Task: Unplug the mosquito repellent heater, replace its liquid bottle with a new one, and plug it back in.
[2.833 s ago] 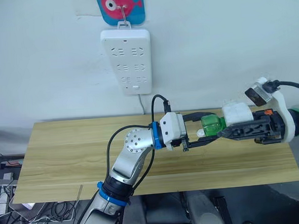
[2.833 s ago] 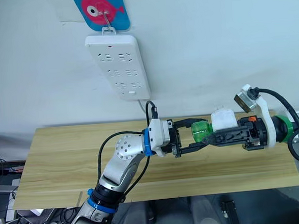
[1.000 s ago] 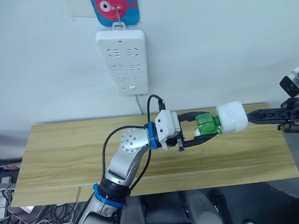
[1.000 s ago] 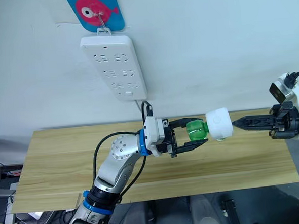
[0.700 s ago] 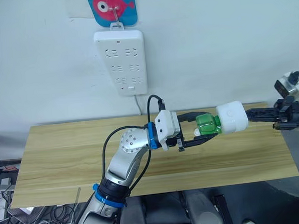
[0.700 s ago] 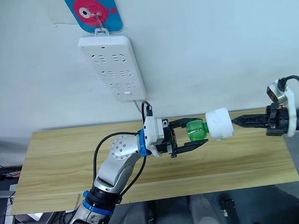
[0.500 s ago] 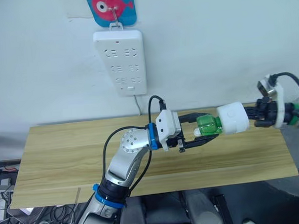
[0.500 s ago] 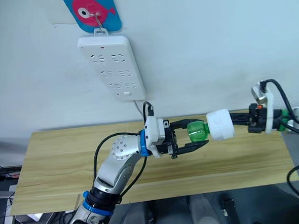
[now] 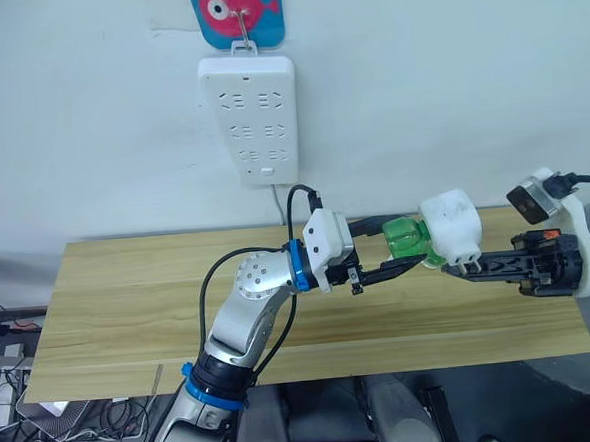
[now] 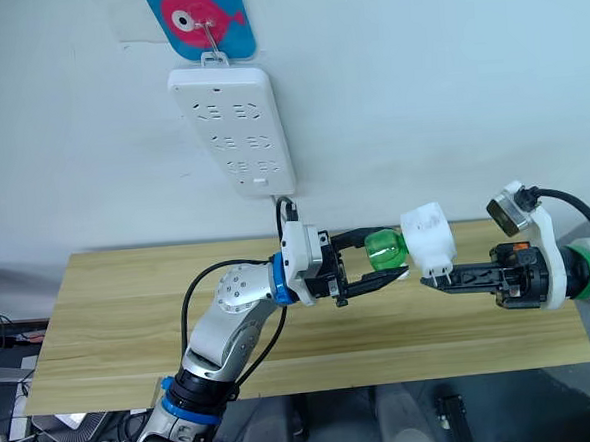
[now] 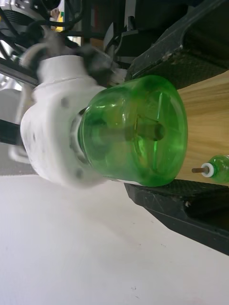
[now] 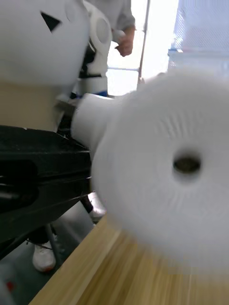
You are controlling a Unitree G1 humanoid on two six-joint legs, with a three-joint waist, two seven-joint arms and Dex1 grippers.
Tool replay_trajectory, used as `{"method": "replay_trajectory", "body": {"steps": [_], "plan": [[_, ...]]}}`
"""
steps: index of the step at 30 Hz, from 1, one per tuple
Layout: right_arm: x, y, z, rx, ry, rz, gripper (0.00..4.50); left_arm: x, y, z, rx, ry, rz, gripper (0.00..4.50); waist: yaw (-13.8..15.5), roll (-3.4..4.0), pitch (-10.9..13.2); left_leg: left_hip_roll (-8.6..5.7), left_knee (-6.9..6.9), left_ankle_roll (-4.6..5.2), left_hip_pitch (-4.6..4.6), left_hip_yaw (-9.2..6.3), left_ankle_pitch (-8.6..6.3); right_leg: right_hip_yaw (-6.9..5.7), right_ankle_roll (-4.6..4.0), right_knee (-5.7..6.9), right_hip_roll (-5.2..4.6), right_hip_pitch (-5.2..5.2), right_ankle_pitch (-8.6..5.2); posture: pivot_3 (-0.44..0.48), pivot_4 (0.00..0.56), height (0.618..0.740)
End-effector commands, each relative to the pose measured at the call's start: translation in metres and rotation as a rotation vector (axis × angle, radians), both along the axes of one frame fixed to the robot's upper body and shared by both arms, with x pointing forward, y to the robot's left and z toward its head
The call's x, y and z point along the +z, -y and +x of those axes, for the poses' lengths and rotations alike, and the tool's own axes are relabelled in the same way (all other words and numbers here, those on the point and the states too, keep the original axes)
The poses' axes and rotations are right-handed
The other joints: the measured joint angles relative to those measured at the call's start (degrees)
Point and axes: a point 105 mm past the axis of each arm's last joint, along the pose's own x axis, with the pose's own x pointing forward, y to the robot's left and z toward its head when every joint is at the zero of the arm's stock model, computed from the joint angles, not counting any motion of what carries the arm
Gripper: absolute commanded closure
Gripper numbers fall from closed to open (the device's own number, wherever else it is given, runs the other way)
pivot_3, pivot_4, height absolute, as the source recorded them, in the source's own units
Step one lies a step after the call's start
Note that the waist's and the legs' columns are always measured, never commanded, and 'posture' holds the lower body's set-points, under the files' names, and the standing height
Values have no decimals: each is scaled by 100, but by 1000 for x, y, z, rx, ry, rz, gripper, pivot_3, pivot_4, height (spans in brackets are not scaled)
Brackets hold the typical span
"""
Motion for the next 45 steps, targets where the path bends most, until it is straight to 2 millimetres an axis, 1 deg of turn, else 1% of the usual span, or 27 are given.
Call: {"method": "replay_trajectory", "body": {"steps": [1, 4, 6, 8, 10, 12, 14, 16, 18, 21, 22, 24, 28, 31, 34, 35, 37, 41, 43, 45], "plan": [[23, -8, 0, 48, 81, 50, 4452, 6, 2, -6, -25, 31, -25, 2260, -9, 0, 0, 0, 0, 0, 0, 0, 0, 0, 0, -1, 0, 0, 0, -270, 341, 740], [35, -13, 8, 60, 120, 68, 4452, 5, 3, -8, -29, 31, -21, 2260, -48, -1, 0, -1, -2, 0, -3, -1, 0, -1, 0, -4, 0, -1, 0, -273, 339, 740], [41, -19, 18, 42, 151, 71, 4452, 4, 3, -9, -36, 36, -16, 2260, -62, -2, 1, -1, -4, 1, -7, -3, 0, -3, 0, -8, -1, -2, 0, -274, 339, 740], [44, -23, 31, -4, 173, 63, 4452, 3, 4, -10, -40, 38, -14, 2260, -82, -2, 1, -2, -4, 1, -10, -3, -1, -2, 0, -10, -2, -3, 0, -274, 339, 740], [47, -25, 39, -29, 180, 62, 4452, 3, 4, -10, -43, 37, -13, 2260, -78, -2, 1, -1, -5, 1, -10, -3, -1, -2, 0, -9, -1, -4, 0, -274, 339, 740], [48, -25, 51, -89, 182, 50, 4452, 3, 4, -11, -48, 37, -11, 2260, -79, -2, 1, -1, -6, 1, -14, -4, -1, -4, 0, -10, -1, -7, 0, -270, 335, 740], [47, -23, 60, -139, 173, 32, 4452, 3, 4, -12, -52, 37, -11, 2260, -79, -2, 1, -1, -6, 1, -16, -2, -1, -3, 0, -10, -3, -8, 0, -270, 335, 740], [37, -18, 68, -198, 145, -7, 4452, 3, 4, -14, -58, 33, -13, 2260, -74, -2, 1, 0, -6, 1, -16, -4, -1, -5, 0, -10, -3, -8, 0, -263, 334, 740], [25, -12, 72, -227, 121, -56, 4452, 4, 3, -15, -62, 29, -20, 2260, -76, -2, 1, 0, -7, 1, -18, -2, -1, -4, 0, -9, -3, -10, 0, -263, 334, 740], [-2, -4, 68, -242, 79, -136, 4452, 6, 3, -18, -72, 17, -33, 2260, -69, -1, 0, 2, -8, 1, -17, -3, -1, -5, 0, -9, -3, -11, 0, -257, 333, 740], [-9, -3, 63, -227, 65, -153, 4452, 7, 3, -18, -71, 17, -36, 2260, -64, -1, 0, 2, -8, 0, -17, -4, 0, -6, 0, -9, -3, -11, 0, -249, 334, 740], [-15, -3, 50, -182, 33, -149, 4452, 8, 2, -17, -60, 18, -35, 2260, -65, -1, 0, 1, -8, 0, -18, -4, 0, -6, 0, -8, -3, -11, 0, -246, 336, 740], [-11, -8, 20, -57, -13, -97, 4452, 5, 0, -11, -23, 23, -18, 2260, -70, -1, 1, 1, -5, 0, -16, -1, 0, -3, 0, -2, -3, -12, 0, -252, 339, 740], [-4, -10, 1, 34, -21, -59, 4452, 1, 0, -7, -2, 31, 3, 2260, -74, -1, 0, 1, -4, 1, -13, -3, -1, -2, 0, -3, -1, -9, 0, -258, 339, 740], [8, -13, -8, 108, -3, -10, 4452, -1, 1, -5, 3, 33, 19, 2260, -82, -1, 0, 0, -4, 1, -10, 0, 0, 2, 0, -2, -1, -10, 0, -265, 340, 740], [13, -15, -8, 120, 17, 10, 4452, -2, 2, -5, 2, 34, 21, 2260, -81, -1, 1, 0, -4, 1, -10, -2, 0, 0, 0, -2, -1, -9, 0, -268, 340, 740], [21, -20, 1, 115, 63, 52, 4452, -2, 3, -5, -1, 33, 24, 2260, -86, -1, 1, 0, -3, 1, -10, -2, 0, 0, 0, -3, -1, -9, 0, -276, 340, 740], [32, -30, 26, 34, 141, 102, 4452, -3, 4, -6, -18, 31, 28, 2260, -99, -2, 1, 0, -2, 1, -10, -5, 0, -2, 0, -2, 1, -9, 0, -281, 339, 740], [33, -32, 44, -67, 165, 95, 4452, -4, 5, -7, -25, 30, 32, 2260, -101, -3, 1, 0, -3, 1, -11, -2, -1, 0, 0, -3, 0, -9, 0, -283, 340, 740], [34, -32, 56, -141, 179, 97, 4452, -4, 5, -7, -29, 29, 34, 2260, -99, -4, 2, -1, -5, 1, -16, -1, -1, 0, 0, -6, -1, -12, 0, -283, 342, 740]]}}
